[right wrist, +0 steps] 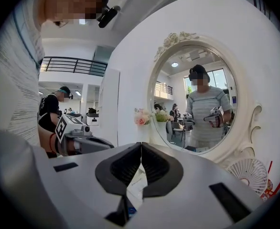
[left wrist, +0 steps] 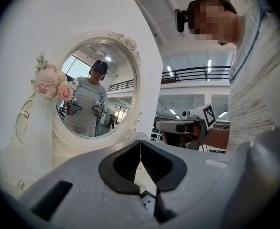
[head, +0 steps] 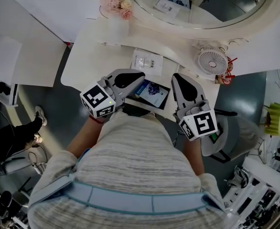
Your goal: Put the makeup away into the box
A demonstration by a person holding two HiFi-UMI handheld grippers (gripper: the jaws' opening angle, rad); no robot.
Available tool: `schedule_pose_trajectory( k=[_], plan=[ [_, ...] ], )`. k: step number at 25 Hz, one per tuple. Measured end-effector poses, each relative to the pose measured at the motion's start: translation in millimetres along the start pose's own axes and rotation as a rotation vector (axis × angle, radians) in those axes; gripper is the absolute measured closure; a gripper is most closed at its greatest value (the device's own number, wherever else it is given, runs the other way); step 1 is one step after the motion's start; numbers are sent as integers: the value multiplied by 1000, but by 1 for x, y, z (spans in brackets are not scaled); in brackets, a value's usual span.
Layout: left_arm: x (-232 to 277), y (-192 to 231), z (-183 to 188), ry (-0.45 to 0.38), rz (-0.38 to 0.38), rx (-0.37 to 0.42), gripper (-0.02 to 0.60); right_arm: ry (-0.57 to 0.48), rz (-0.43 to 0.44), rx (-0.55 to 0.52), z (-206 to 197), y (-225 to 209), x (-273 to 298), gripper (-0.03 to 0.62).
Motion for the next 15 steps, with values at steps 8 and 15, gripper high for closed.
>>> schedule_pose_trajectory(
  k=[8, 15],
  plan=[
    [-12, 6, -6, -6, 45, -17, 566, 47, 42, -34, -8, 4, 22, 583],
    [-26, 13, -16, -10, 98, -39, 566, 127, 96, -94, -28, 17, 49, 582]
  ],
)
Point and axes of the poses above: the fingertips, and each gripper's own axes: x forward along the fingers, y to its left, z out of its top, the point moved 9 cm from there along -x, backward along the fingers, and after that the axes turned 3 degrees about y, right-handed, at the moved point
